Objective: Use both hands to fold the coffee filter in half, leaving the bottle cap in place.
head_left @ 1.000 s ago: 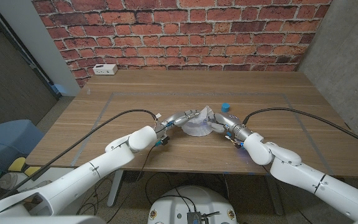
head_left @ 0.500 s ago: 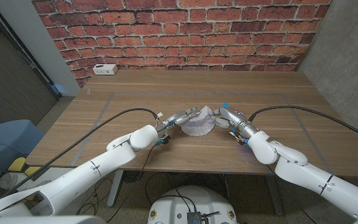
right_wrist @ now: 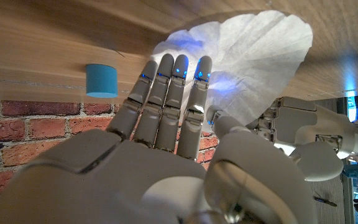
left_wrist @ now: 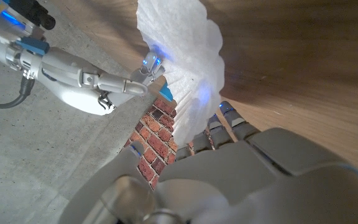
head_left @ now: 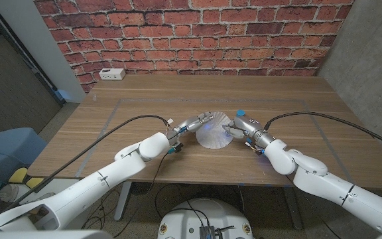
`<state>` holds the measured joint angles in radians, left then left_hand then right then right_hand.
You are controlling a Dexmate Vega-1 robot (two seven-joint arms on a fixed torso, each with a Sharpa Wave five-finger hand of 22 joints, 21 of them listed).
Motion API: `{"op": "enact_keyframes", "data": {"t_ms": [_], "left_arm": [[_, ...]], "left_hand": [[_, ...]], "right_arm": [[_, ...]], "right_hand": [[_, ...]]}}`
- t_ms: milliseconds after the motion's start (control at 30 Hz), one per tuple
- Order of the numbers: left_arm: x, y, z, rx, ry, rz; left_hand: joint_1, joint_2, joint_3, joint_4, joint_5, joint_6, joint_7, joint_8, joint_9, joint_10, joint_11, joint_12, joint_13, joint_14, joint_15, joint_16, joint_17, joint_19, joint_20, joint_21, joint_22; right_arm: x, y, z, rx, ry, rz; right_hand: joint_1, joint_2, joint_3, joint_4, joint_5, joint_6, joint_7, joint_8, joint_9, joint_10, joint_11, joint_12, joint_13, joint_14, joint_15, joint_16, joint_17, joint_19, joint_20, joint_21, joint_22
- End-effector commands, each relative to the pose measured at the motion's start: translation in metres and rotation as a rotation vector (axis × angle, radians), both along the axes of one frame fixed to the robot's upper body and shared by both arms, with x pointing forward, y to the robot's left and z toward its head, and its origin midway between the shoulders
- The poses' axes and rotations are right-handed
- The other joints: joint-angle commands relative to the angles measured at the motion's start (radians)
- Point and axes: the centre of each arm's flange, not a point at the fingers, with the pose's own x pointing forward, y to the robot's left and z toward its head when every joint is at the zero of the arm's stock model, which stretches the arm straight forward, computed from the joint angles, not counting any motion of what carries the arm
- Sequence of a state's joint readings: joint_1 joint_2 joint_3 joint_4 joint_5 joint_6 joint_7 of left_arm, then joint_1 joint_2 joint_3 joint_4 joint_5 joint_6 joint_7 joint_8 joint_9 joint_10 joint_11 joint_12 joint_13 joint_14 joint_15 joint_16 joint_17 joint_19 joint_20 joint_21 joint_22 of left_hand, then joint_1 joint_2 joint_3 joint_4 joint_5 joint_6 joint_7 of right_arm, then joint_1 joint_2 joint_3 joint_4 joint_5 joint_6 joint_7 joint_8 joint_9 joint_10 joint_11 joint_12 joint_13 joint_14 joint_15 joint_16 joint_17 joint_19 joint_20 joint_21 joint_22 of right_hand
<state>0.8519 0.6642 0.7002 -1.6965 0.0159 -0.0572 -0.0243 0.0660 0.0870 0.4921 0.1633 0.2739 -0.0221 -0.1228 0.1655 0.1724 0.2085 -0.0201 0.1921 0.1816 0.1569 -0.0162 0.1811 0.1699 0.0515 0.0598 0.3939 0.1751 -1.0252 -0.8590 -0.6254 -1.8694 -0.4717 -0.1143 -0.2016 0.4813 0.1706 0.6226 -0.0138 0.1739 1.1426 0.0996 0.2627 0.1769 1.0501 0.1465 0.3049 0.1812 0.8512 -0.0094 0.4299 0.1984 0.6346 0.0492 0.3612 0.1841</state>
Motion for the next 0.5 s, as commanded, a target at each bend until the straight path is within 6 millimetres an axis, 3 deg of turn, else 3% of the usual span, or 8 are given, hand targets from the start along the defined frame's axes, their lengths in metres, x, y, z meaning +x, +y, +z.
{"op": "enact_keyframes", "data": {"t_ms": [33, 133, 233, 400, 500], "left_arm": [[0.0016, -0.007, 0.0075, -0.042, 0.026, -0.07], [0.0022, -0.007, 0.0088, -0.072, 0.051, -0.1], [0.0029, -0.007, 0.0091, -0.098, 0.082, -0.131], [0.0048, -0.0082, 0.007, -0.146, 0.148, -0.195], [0.0053, -0.0089, 0.0053, -0.173, 0.183, -0.23]], "left_hand": [[-0.006, 0.005, -0.006, 0.0, 0.007, -0.005, -0.004, 0.008, 0.002, -0.005, 0.0, 0.0, 0.003, 0.0, 0.001, -0.001, 0.002, 0.008, -0.002, 0.001, 0.003], [-0.007, 0.005, -0.007, -0.001, 0.009, -0.005, -0.003, 0.01, 0.002, -0.005, -0.004, 0.001, 0.003, 0.001, 0.001, -0.001, 0.002, 0.015, 0.001, 0.001, 0.003], [-0.007, 0.005, -0.007, -0.001, 0.011, -0.005, -0.003, 0.011, 0.002, -0.006, -0.002, 0.001, 0.003, 0.005, 0.001, 0.001, 0.002, 0.024, 0.004, 0.003, 0.003], [-0.008, 0.005, -0.01, -0.003, 0.014, -0.008, -0.002, 0.012, 0.002, -0.01, 0.0, 0.0, 0.003, 0.018, 0.008, 0.005, 0.002, 0.043, 0.01, 0.006, 0.003], [-0.009, 0.003, -0.016, -0.006, 0.025, -0.016, 0.0, 0.013, 0.002, -0.014, 0.012, 0.002, 0.003, 0.078, 0.022, 0.019, 0.002, 0.102, 0.003, 0.017, 0.003]], "right_arm": [[0.0121, 0.0015, -0.0129, -0.088, 0.072, -0.058], [0.0143, 0.0014, -0.0153, -0.109, 0.088, -0.078], [0.0162, 0.0013, -0.0168, -0.113, 0.099, -0.081], [0.017, 0.0026, -0.0181, -0.111, 0.098, -0.078], [0.0166, 0.0027, -0.018, -0.107, 0.087, -0.075]], "right_hand": [[-0.018, 0.001, 0.005, -0.006, -0.002, 0.052, 0.007, 0.0, 0.002, 0.054, 0.004, 0.005, -0.001, 0.055, -0.009, -0.014, -0.012, 0.071, -0.026, 0.031, 0.003], [-0.029, 0.003, 0.007, -0.001, -0.002, 0.066, 0.009, -0.006, 0.002, 0.075, 0.003, 0.002, -0.001, 0.087, -0.004, -0.019, -0.014, 0.105, -0.036, 0.045, 0.004], [-0.036, 0.003, 0.004, 0.004, -0.002, 0.071, 0.017, -0.008, 0.002, 0.08, 0.002, 0.0, -0.001, 0.092, 0.0, -0.021, -0.013, 0.108, -0.038, 0.047, 0.004], [-0.063, 0.0, -0.009, 0.024, -0.002, 0.064, 0.021, -0.021, 0.002, 0.074, 0.003, -0.014, -0.001, 0.081, 0.008, -0.037, -0.011, 0.092, -0.024, 0.042, 0.005], [-0.082, 0.002, -0.016, 0.038, 0.0, 0.052, 0.018, -0.035, 0.002, 0.06, 0.003, -0.03, -0.001, 0.062, 0.009, -0.056, -0.009, 0.071, -0.015, 0.034, 0.005]]}}
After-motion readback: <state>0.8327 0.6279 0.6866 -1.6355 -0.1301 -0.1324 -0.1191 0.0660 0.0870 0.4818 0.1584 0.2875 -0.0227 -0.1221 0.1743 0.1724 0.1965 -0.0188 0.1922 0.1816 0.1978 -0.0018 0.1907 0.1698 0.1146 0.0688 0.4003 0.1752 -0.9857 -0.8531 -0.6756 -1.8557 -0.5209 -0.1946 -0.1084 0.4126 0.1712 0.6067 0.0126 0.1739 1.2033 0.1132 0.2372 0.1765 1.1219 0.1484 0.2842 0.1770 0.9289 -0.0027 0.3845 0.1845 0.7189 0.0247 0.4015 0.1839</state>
